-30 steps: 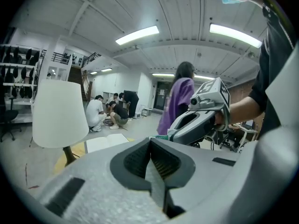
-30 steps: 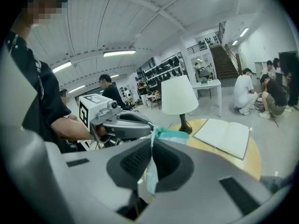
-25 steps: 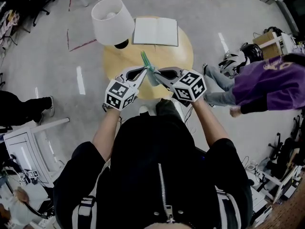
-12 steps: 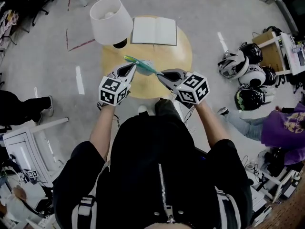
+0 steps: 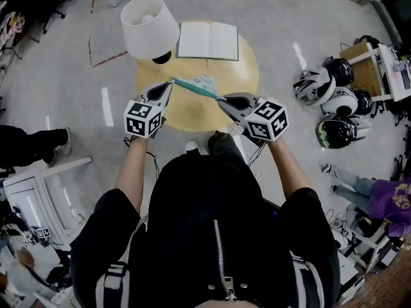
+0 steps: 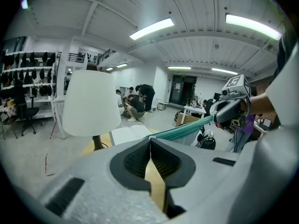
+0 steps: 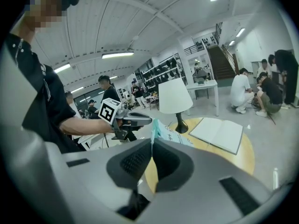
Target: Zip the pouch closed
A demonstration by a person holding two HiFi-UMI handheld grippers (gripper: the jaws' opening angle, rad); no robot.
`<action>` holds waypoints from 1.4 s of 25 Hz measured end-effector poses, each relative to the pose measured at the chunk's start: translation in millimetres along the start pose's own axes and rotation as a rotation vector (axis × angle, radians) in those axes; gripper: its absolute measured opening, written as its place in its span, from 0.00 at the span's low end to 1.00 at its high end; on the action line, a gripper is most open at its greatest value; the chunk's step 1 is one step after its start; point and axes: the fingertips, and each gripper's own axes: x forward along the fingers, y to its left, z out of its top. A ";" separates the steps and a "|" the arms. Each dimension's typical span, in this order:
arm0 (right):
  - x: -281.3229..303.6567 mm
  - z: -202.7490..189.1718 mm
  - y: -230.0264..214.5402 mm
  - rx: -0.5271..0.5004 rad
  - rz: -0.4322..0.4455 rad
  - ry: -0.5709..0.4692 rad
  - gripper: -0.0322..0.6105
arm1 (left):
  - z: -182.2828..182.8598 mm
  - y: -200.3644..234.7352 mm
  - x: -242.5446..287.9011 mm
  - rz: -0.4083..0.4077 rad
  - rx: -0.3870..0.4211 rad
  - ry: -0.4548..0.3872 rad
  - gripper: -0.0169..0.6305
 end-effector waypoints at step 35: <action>-5.9 13.3 -10.9 0.039 -0.051 -0.075 0.08 | -23.7 -12.6 -1.9 0.018 -0.051 0.027 0.08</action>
